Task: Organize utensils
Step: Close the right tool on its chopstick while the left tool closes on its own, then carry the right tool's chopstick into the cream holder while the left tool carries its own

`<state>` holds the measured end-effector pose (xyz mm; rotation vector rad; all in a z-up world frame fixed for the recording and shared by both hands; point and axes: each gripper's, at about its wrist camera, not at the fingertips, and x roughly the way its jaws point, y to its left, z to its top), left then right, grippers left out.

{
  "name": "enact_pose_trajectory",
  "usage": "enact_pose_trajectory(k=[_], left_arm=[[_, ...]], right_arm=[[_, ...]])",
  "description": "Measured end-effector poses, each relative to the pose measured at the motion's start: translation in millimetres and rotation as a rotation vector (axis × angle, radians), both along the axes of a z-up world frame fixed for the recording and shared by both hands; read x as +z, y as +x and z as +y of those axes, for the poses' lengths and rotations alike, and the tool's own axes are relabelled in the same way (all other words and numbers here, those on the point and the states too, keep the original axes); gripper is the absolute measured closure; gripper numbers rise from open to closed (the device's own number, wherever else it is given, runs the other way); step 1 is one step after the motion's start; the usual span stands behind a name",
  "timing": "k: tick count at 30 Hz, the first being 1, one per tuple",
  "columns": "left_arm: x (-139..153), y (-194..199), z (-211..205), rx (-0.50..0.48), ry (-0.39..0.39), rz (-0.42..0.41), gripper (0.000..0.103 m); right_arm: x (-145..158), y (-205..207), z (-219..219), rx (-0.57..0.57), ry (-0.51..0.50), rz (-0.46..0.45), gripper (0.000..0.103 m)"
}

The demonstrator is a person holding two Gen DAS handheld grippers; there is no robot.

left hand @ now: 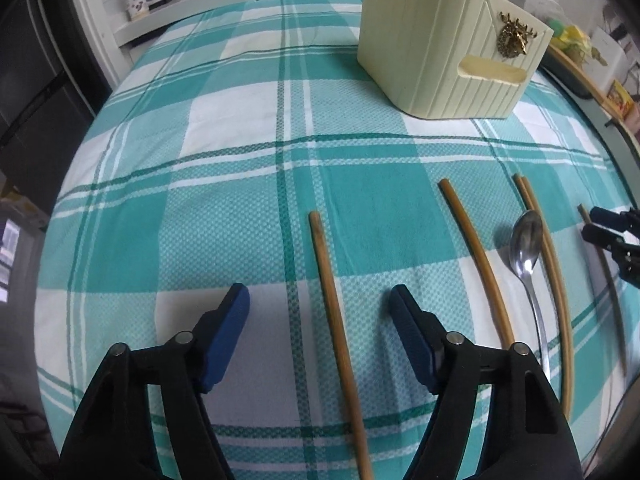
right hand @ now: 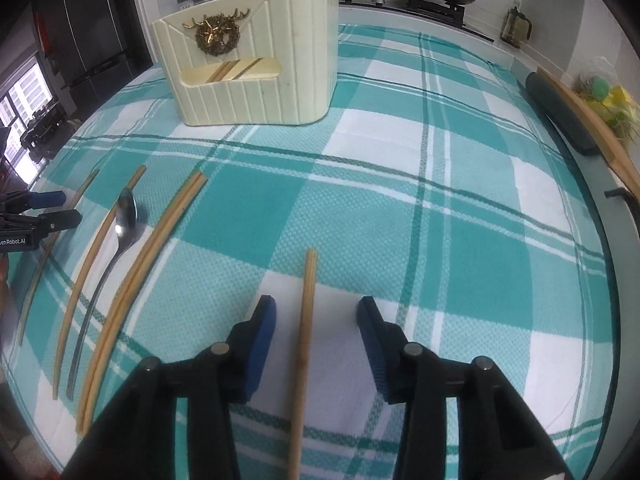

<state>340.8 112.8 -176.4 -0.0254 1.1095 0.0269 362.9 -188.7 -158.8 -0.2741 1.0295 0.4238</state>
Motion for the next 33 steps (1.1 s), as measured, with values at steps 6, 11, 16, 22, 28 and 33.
enact_pose_trajectory(k=[6, 11, 16, 22, 28, 33], left_arm=[[5.5, 7.4, -1.3, -0.007, -0.014, -0.018, 0.097], [29.2, -9.1, 7.5, 0.023, -0.082, -0.097, 0.099], [82.9, -39.5, 9.8, 0.021, -0.139, -0.229, 0.099], [145.1, -80.3, 1.9, -0.021, -0.181, -0.379, 0.099], [176.8, -102.7, -4.1, -0.042, -0.221, -0.465, 0.099], [196.3, -105.6, -8.5, -0.055, -0.234, -0.516, 0.1]], right_arm=[[0.7, 14.5, 18.5, 0.002, 0.0, -0.004, 0.096], [13.3, 9.5, 10.6, -0.043, 0.06, -0.036, 0.096], [67.2, -11.9, -8.8, -0.053, 0.169, -0.137, 0.096], [138.9, -51.2, -23.1, -0.019, 0.265, -0.273, 0.096], [186.1, -92.1, -33.1, 0.003, 0.328, -0.401, 0.096], [206.1, -107.1, -30.6, 0.009, 0.364, -0.478, 0.096]])
